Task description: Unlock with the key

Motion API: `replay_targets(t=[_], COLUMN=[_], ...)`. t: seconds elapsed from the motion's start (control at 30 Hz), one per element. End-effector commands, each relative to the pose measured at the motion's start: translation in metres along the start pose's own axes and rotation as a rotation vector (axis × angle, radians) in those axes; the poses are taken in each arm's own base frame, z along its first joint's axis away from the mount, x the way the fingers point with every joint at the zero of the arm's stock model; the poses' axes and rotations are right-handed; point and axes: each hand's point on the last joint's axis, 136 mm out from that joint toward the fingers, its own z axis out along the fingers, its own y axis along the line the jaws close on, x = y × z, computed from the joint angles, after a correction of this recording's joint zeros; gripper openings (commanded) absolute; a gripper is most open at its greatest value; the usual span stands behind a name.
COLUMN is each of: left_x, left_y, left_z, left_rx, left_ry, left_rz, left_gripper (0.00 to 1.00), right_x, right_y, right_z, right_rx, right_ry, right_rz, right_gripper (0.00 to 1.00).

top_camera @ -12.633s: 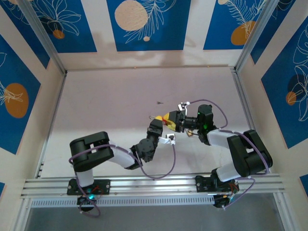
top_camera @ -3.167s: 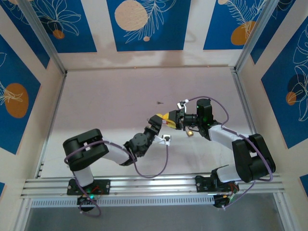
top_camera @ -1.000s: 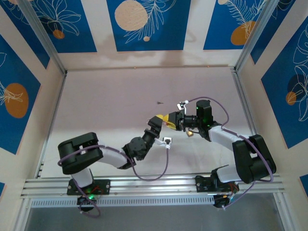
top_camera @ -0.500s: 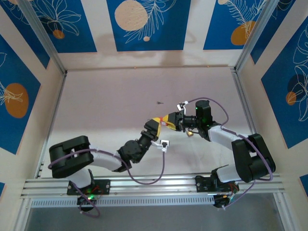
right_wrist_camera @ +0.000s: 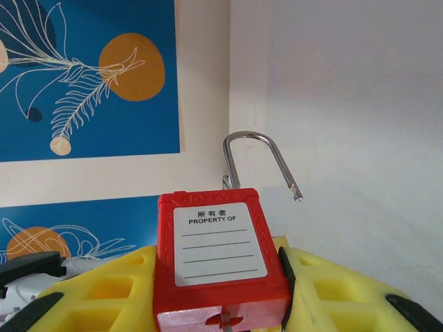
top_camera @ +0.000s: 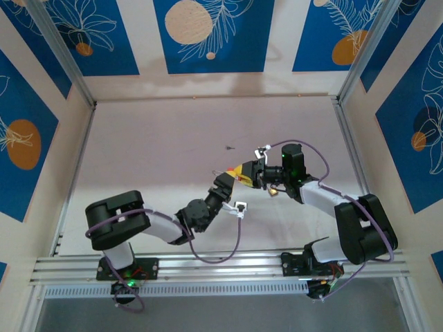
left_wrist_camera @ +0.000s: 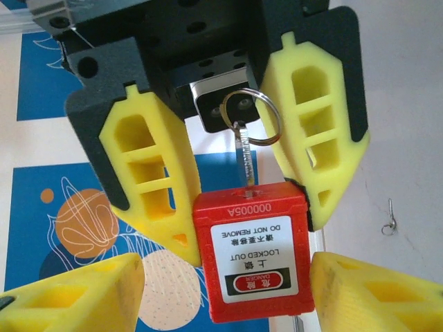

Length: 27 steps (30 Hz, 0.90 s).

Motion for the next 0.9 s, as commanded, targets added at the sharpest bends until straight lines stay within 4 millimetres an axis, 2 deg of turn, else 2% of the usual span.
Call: replay_targets(t=[0.0, 0.37, 0.5, 0.7, 0.87], left_x=[-0.001, 0.005, 0.007, 0.007, 0.008], left_y=[0.008, 0.009, 0.011, 0.012, 0.014], left_z=[0.005, 0.013, 0.017, 0.020, 0.019], left_rx=[-0.037, -0.040, -0.045, -0.050, -0.054], left_ry=[-0.008, 0.018, 0.025, 0.030, 0.033], left_rz=[-0.014, -0.010, -0.009, -0.006, -0.004], left_gripper=[0.64, 0.64, 0.60, 0.40, 0.33], right_x=[0.010, 0.013, 0.016, 0.019, 0.018], right_y=[0.003, 0.007, 0.007, 0.005, 0.003], right_z=[-0.002, -0.001, -0.001, 0.001, 0.000], right_rx=[-0.012, -0.021, -0.024, -0.022, -0.019], right_ry=[0.026, 0.043, 0.053, 0.061, 0.058], right_rz=[-0.008, -0.017, -0.015, -0.013, -0.009], right_gripper=[0.17, 0.17, 0.17, 0.17, 0.20])
